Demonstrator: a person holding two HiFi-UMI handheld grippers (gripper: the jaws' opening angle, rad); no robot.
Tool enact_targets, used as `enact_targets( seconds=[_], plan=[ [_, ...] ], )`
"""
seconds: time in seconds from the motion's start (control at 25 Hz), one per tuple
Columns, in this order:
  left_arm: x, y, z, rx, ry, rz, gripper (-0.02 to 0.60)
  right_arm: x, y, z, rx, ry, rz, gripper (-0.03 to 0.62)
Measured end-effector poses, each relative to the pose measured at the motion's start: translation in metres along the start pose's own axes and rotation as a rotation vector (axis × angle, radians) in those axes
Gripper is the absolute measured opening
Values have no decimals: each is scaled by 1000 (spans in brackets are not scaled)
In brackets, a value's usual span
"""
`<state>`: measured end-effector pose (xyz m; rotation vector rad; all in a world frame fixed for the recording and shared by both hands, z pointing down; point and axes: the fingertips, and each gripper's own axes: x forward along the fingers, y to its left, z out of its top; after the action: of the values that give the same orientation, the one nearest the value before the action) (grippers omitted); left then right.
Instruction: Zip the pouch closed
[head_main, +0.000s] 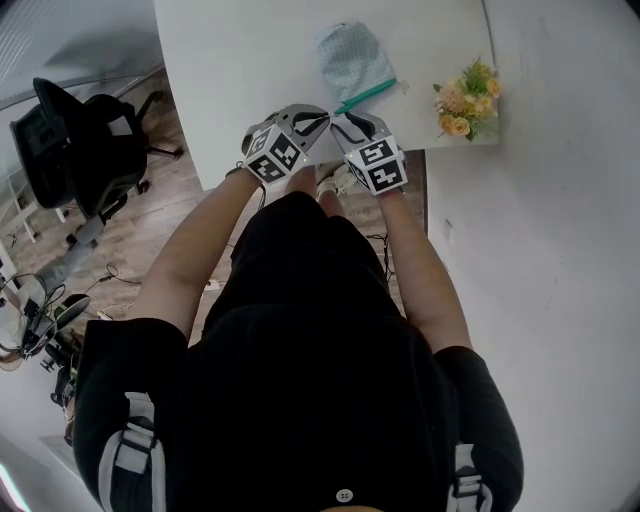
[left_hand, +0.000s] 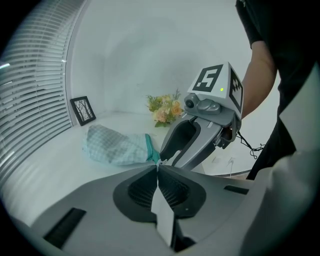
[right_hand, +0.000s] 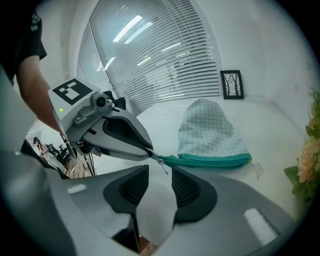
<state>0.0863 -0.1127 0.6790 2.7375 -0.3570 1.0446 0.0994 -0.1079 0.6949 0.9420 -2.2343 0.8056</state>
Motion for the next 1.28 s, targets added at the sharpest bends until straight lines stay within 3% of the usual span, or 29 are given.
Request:
enact_targets(
  seconds=[0.12,0.36,1.28],
  plan=[
    [-1,-1,5,4,-1,4,15,-3,0,3,-7,-1,0,132],
    [-3,1,12,6,-10,18,14,-8,-5,7,-8,-17,-2,20],
    [-8,0,2,8,19,53,11,-5,-5,6,-5,23,-6,15]
  ],
)
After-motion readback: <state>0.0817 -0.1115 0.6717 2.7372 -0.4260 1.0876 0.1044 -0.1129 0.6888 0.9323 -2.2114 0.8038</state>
